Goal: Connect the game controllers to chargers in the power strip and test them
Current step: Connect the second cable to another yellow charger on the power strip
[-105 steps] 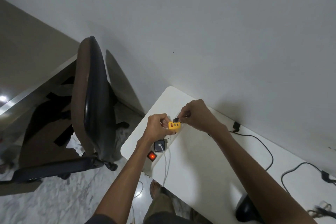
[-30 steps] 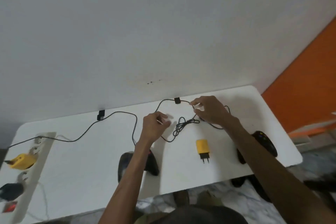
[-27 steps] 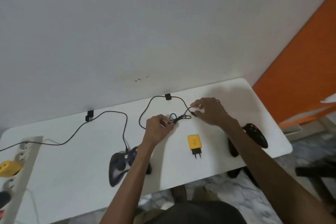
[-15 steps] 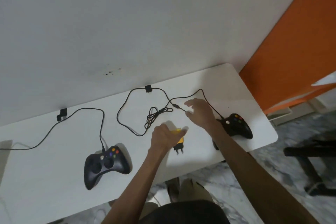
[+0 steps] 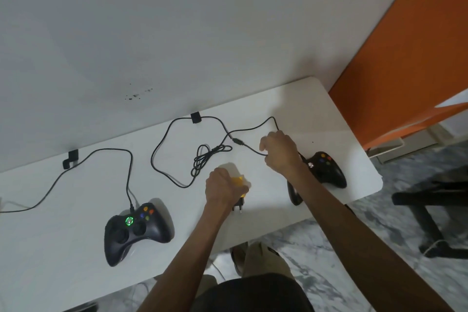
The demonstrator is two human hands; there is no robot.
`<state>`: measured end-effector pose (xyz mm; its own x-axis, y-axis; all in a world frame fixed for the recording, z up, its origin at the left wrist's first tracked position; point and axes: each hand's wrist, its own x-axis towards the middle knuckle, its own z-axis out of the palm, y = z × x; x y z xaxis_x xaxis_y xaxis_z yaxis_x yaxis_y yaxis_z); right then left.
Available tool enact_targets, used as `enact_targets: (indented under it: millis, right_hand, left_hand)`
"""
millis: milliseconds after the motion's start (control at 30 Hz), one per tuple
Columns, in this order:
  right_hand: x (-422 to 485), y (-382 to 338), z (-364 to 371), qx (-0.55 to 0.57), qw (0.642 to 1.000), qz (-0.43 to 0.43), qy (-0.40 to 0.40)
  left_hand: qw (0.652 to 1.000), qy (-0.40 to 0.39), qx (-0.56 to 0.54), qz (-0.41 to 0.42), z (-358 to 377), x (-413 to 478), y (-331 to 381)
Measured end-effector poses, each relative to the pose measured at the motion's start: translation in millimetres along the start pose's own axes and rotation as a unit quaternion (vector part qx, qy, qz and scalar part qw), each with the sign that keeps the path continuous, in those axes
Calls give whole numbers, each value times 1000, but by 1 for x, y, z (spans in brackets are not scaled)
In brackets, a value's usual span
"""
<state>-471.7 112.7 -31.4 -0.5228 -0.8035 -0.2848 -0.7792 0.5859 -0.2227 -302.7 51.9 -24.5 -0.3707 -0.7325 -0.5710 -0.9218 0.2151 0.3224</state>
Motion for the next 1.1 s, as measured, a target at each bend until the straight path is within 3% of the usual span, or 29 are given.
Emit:
enact_targets:
  millis: [333,533,733,867,1100]
  right_hand:
    - [-5,1,-2,-24,998,-62,7]
    - [-4,-17,-32,4,996,-83,43]
    - [4,-31,-87,114,986,-58,105]
    - [4,-47,-118,215,970,-62,92]
    - [-2,-99,-167,478,876,-65,10]
  left_hand:
    - [997,-10,-69,-11,-13,-4,-9]
    - [986,33,-162,-4,-39,-6,-15]
    - [967,66,-245,13,-67,-4,-29]
    - [946,98,-306,39,-85,-9,-35]
    - [910,124,-387,75,-131,-11,-59]
